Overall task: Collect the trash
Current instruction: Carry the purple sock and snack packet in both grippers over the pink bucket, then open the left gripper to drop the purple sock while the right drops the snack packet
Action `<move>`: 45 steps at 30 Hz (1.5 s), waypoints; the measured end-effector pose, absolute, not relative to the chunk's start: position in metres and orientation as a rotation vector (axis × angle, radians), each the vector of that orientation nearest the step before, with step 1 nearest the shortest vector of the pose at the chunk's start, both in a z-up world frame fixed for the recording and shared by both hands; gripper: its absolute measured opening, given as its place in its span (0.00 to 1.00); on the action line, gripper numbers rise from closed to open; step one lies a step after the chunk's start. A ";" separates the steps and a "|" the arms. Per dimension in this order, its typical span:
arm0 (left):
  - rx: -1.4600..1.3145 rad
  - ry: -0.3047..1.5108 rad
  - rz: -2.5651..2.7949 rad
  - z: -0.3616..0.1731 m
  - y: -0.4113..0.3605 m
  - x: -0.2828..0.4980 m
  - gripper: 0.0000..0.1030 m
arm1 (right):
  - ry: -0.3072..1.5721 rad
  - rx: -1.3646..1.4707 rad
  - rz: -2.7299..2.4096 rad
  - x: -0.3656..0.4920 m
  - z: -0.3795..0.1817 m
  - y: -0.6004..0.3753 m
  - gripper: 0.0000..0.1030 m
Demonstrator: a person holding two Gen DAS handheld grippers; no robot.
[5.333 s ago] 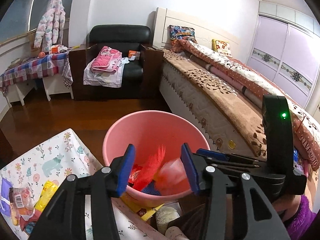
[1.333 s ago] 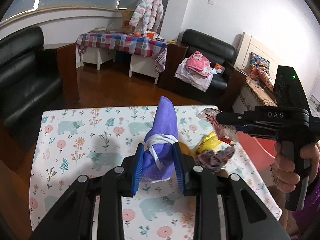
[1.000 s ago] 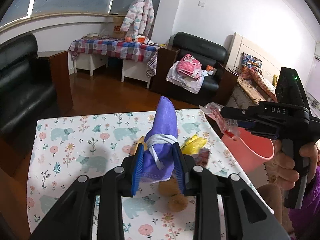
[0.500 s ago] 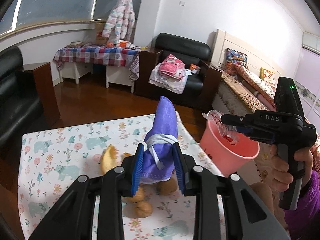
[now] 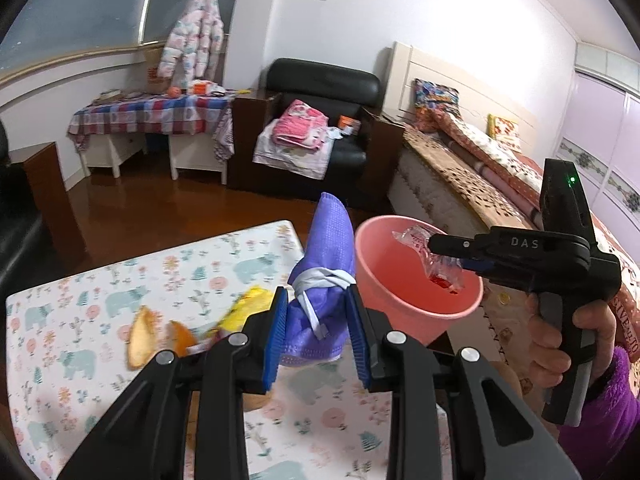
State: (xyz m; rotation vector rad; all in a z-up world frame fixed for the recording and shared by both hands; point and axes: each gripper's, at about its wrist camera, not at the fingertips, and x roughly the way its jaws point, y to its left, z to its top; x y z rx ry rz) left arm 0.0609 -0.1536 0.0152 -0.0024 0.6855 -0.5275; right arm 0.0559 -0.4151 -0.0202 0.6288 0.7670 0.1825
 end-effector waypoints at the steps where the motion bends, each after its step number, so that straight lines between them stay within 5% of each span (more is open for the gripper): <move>1: 0.006 0.688 -0.536 0.014 -0.160 0.062 0.28 | 0.766 0.632 0.174 0.055 -0.022 -0.419 0.34; 39: 0.119 0.835 -0.684 -0.045 -0.316 0.120 0.31 | 0.777 0.686 -0.039 0.043 -0.071 -0.493 0.35; 43: 0.079 0.845 -0.677 -0.048 -0.311 0.125 0.51 | 0.775 0.692 -0.046 0.044 -0.074 -0.495 0.35; 45: 0.070 0.838 -0.676 -0.046 -0.309 0.125 0.53 | 0.773 0.697 -0.047 0.045 -0.074 -0.496 0.35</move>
